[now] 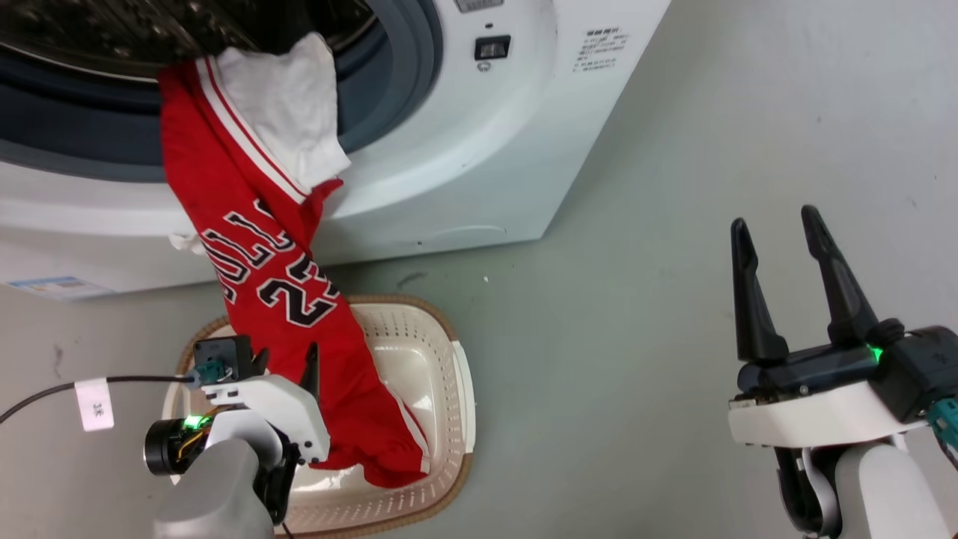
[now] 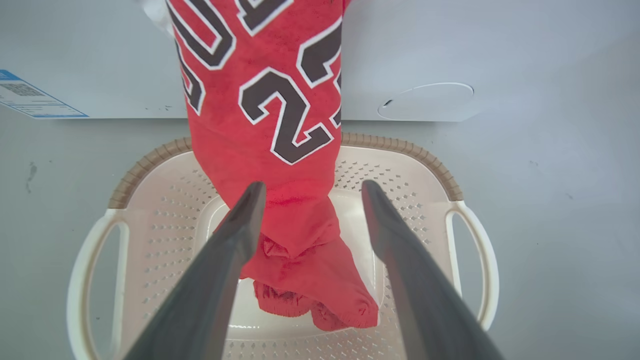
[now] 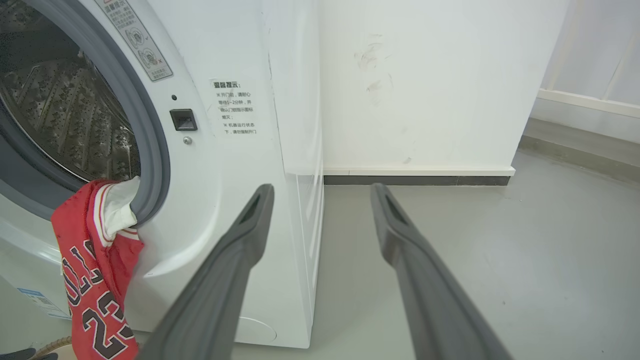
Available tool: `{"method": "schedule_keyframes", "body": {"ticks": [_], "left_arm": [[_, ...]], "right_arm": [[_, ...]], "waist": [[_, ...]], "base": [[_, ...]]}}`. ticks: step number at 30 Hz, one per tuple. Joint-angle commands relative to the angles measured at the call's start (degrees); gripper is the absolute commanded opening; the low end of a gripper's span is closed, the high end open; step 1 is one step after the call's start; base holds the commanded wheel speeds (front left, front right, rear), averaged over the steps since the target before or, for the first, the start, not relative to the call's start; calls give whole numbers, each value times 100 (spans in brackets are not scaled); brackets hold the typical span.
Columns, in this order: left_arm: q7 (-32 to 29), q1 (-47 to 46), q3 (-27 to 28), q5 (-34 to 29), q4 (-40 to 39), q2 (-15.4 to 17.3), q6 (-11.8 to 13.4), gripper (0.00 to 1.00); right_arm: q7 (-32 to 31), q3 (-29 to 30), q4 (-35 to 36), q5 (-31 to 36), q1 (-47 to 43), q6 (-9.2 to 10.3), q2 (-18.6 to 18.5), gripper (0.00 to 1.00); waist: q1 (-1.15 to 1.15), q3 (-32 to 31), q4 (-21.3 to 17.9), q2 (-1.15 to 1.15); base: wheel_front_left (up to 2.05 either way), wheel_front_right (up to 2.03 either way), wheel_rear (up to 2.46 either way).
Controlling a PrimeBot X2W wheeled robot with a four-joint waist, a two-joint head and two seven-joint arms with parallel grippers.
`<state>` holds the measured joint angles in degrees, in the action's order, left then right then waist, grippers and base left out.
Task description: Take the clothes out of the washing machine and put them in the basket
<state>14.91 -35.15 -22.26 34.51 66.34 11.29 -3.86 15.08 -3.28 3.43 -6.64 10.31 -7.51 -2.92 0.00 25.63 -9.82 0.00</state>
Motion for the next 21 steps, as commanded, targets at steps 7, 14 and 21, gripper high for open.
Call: {"method": "schedule_keyframes", "body": {"ticks": [7, 14, 21], "left_arm": [[32, 1119, 617, -756, -1699, 67, 502, 100], [29, 1826, 1249, -1673, -3048, -59, 708, 100], [29, 1893, 1618, -2237, -3534, -227, 595, 100]], "right_arm": [[13, -29, -86, 105, -406, 4, 7, 100], [13, -19, -124, 141, -619, 4, 8, 100], [13, -57, -118, 105, -649, 4, 8, 100]], "waist": [[0, -791, 176, 0], [0, -1108, 241, 0], [0, -1176, 241, 0]], "base": [[0, 0, 0], [0, 0, 0], [0, 0, 0]]}}
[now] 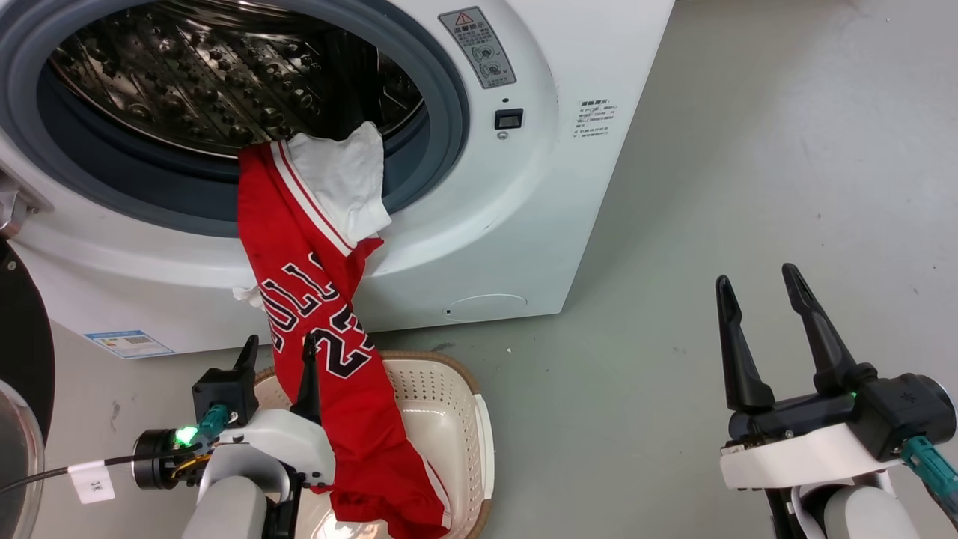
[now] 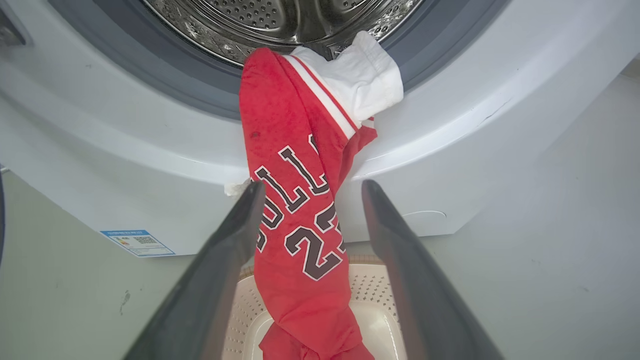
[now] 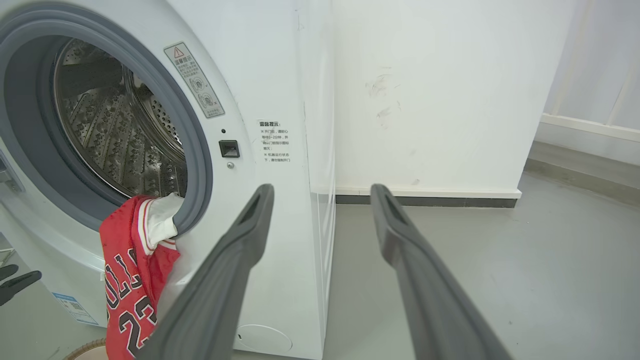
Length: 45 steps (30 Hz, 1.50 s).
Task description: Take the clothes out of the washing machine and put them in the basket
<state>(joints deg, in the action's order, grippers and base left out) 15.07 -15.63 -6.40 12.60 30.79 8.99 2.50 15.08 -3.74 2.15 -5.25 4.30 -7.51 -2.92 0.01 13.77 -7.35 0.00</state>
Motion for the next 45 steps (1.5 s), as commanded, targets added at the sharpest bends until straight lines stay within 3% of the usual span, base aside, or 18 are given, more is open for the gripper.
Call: {"method": "schedule_keyframes", "body": {"ticks": [1, 8, 22, 38, 39, 40, 45], "left_arm": [[14, -134, 54, -89, 79, 0, -65, 100], [14, -860, 188, -229, 816, 40, -230, 100], [15, -2563, 408, -255, 2248, 369, -291, 100], [36, -3602, 469, -320, 2510, 582, -301, 100], [39, -3587, 467, -330, 2486, 573, -315, 27], [44, -3561, 465, -335, 2463, 558, -328, 0], [41, -3460, 462, -339, 2484, 508, -372, 0]], "right_arm": [[13, -24, 16, -39, -26, 4, 8, 100], [13, -83, 81, -98, 198, 4, 8, 100], [13, -40, 172, -230, 703, 4, 8, 100], [13, 5, 220, -377, 930, 4, 8, 100], [13, 9, 214, -377, 928, 4, 8, 100], [13, 9, 207, -377, 924, 4, 8, 100], [13, -1, 178, -374, 911, 5, 8, 100]], "waist": [[-1, 32, -19, 0], [-1, 358, -164, 0], [-1, 1275, -508, 0], [-1, 1726, -636, 0], [-1, 1723, -632, 0], [-1, 1718, -628, 0], [-1, 1680, -610, 0]], "base": [[0, 0, 0], [0, 0, 0], [0, 0, 0], [0, 0, 0], [0, 0, 0], [0, 0, 0], [0, 0, 0]]}}
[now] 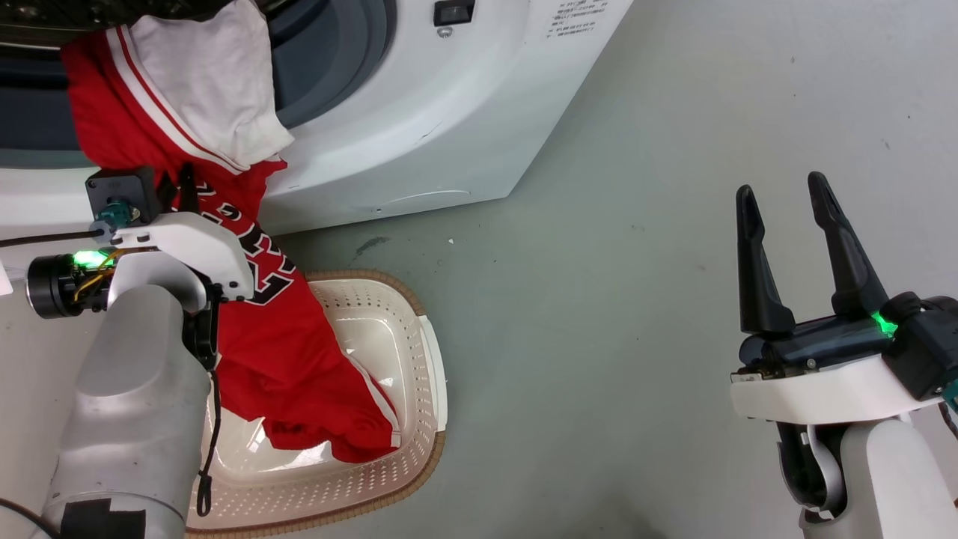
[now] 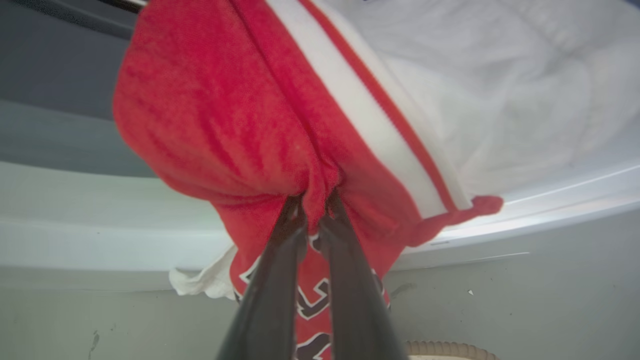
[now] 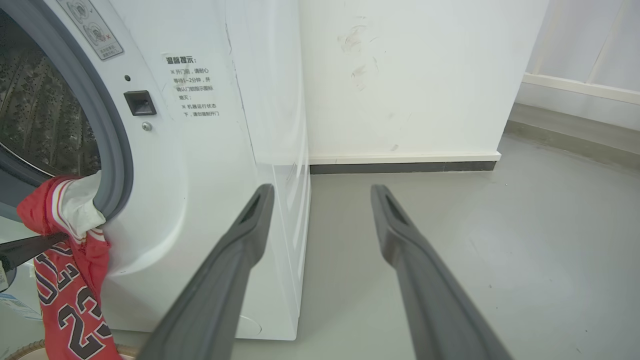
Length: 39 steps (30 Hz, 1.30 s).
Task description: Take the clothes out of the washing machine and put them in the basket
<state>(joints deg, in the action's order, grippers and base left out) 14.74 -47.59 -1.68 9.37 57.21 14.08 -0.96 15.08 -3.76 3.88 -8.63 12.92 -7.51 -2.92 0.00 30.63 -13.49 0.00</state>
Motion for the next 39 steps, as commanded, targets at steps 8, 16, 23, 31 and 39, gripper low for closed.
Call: {"method": "schedule_keyframes", "body": {"ticks": [8, 16, 23, 31, 39], "left_arm": [[89, 55, -4, -60, -231, -81, -55, 0], [61, 978, 129, -59, -803, -221, -96, 0], [55, 1887, 162, -177, -1626, -423, -153, 0], [53, 3052, 44, -362, -2523, -678, -261, 0], [53, 3692, -184, -477, -2516, -798, -412, 0]], "right_arm": [[13, -15, -57, 21, -58, 4, 8, 100], [13, -40, -164, 104, -381, 4, 7, 100], [13, -93, -259, 185, -733, 4, 7, 100], [13, -108, -305, 271, -997, 4, 8, 100], [13, -113, -262, 262, -1049, 4, 8, 100]], "waist": [[0, -245, 41, 0], [0, -905, 133, 0], [0, -1545, 299, 0], [0, -1954, 433, 0], [0, -1974, 453, 0]], "base": [[0, 0, 0], [0, 0, 0], [0, 0, 0], [0, 0, 0], [0, 0, 0]]}}
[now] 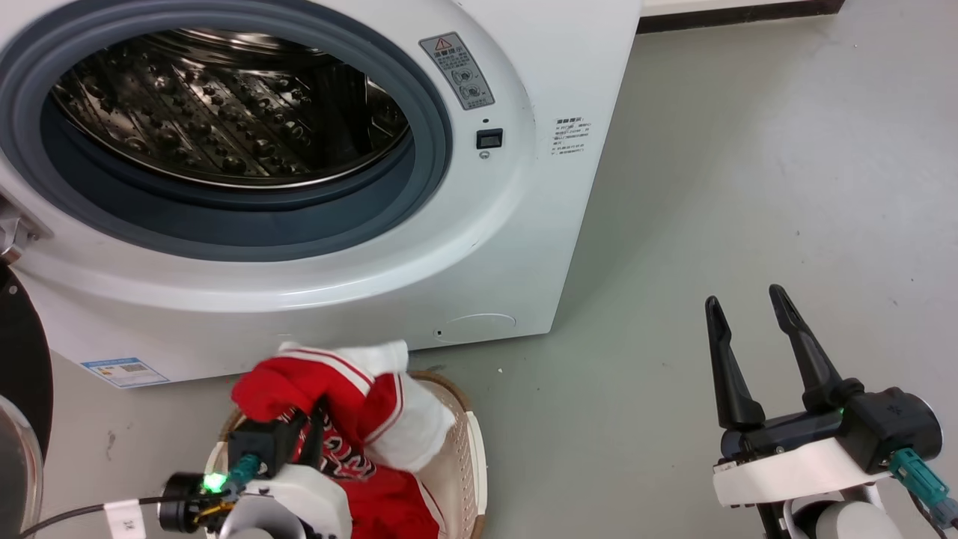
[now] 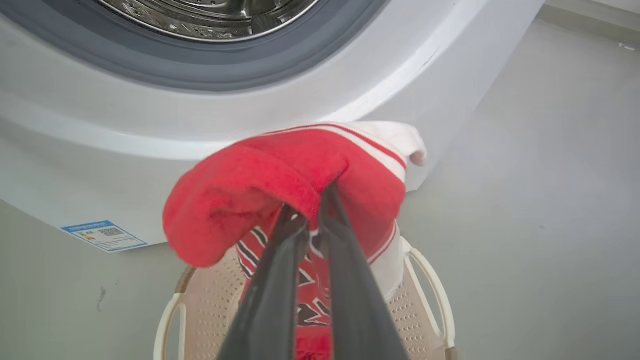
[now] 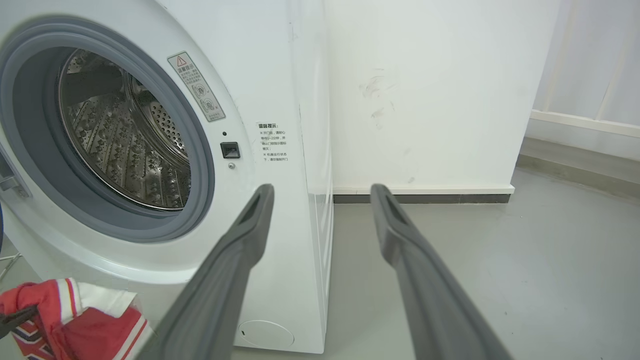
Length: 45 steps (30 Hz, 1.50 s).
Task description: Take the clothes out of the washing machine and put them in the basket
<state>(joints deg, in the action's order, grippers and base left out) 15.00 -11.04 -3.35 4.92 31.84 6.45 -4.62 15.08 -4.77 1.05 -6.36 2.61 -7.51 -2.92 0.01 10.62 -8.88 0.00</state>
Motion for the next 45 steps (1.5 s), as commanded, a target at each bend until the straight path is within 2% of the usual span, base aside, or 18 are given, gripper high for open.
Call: {"method": "schedule_keyframes", "body": {"ticks": [1, 9, 19, 26, 37, 38, 39, 45], "left_arm": [[27, 61, -54, -42, 77, -38, -47, 0], [22, -401, -282, -101, 1047, -47, -150, 0], [22, -1656, -489, -238, 2565, 105, -188, 0], [-88, -2566, -587, -287, 3683, 165, -96, 0], [-503, -3201, -693, -234, 4141, 183, 33, 0], [-508, -3204, -690, -211, 4148, 175, 35, 44], [-448, -3193, -695, -214, 4151, 164, 47, 100], [-246, -2934, -632, -32, 4178, 78, 15, 100]], "right_arm": [[13, -17, 31, 38, -3, 4, 8, 100], [13, 58, 196, 19, 371, 4, 9, 100], [13, 151, 398, -124, 986, 4, 8, 100], [13, 238, 506, -196, 1310, 4, 9, 100], [13, 289, 559, -232, 1578, 5, 8, 100], [13, 281, 545, -232, 1587, 4, 8, 100], [13, 278, 531, -232, 1583, 4, 8, 100], [13, 246, 448, -257, 1455, 4, 8, 100]], "waist": [[-1, 57, -14, 0], [-1, 891, -119, 0], [-1, 2103, -268, 0], [-1, 2734, -263, 0], [-1, 3221, -229, 0], [-1, 3208, -230, 0], [-1, 3181, -230, 0], [-1, 2760, -170, 0]], "base": [[0, 0, 0], [0, 0, 0], [0, 0, 0], [0, 0, 0], [0, 0, 0], [0, 0, 0], [0, 0, 0], [0, 0, 0]]}}
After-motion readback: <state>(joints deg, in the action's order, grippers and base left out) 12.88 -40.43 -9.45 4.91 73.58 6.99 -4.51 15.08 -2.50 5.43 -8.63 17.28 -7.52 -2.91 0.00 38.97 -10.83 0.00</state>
